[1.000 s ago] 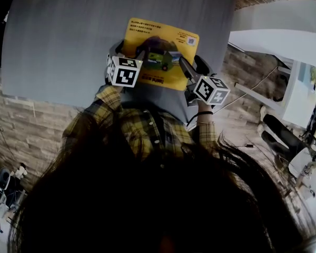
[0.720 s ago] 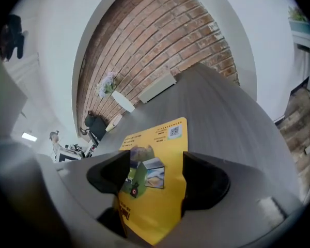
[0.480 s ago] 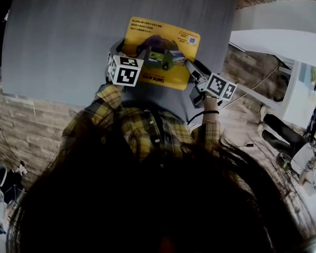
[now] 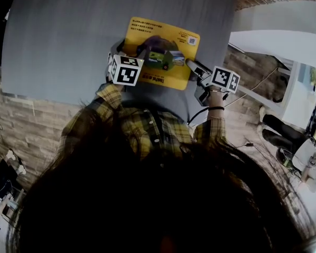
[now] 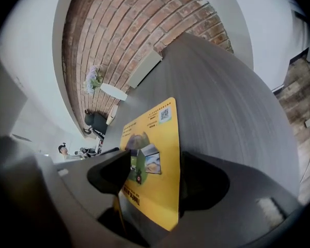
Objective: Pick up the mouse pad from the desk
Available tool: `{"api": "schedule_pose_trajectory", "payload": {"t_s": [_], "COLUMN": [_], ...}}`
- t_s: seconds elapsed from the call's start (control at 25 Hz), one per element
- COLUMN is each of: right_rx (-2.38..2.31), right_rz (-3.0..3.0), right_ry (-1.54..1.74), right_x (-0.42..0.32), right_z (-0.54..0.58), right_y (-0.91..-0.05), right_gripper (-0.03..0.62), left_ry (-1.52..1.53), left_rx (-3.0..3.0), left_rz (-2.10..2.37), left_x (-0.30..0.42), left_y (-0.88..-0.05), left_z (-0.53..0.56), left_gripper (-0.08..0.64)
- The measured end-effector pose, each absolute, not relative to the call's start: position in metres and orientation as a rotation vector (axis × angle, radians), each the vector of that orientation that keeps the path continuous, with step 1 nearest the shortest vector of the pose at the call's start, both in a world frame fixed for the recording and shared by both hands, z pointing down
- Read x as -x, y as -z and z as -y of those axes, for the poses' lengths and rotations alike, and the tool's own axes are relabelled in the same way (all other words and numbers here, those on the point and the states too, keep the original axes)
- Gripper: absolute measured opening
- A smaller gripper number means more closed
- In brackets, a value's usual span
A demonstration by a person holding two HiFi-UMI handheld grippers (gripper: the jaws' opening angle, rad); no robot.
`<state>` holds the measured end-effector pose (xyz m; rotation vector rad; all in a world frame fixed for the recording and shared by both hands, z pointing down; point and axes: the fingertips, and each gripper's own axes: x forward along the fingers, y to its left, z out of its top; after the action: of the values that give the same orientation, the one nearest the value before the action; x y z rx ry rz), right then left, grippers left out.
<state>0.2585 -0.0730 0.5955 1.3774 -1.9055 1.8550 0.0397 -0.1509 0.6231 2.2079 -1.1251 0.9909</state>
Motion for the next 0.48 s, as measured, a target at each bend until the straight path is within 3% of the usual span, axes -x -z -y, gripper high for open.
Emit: {"api": "schedule_pose_trajectory", "payload": {"t_s": [0.48], "right_rx": [-1.195], "right_rz": [1.852], "right_ry": [-2.017], "right_x": [-0.2552], "right_z": [0.0752], "right_y": [-0.5972], "right_gripper": [0.31], "left_ry": [-0.987], "left_rx": [-2.213], "left_rz": [1.13], "left_x": [-0.0413], "left_y": [-0.6239], "left_z": [0.1506], "left_gripper": [0.353]}}
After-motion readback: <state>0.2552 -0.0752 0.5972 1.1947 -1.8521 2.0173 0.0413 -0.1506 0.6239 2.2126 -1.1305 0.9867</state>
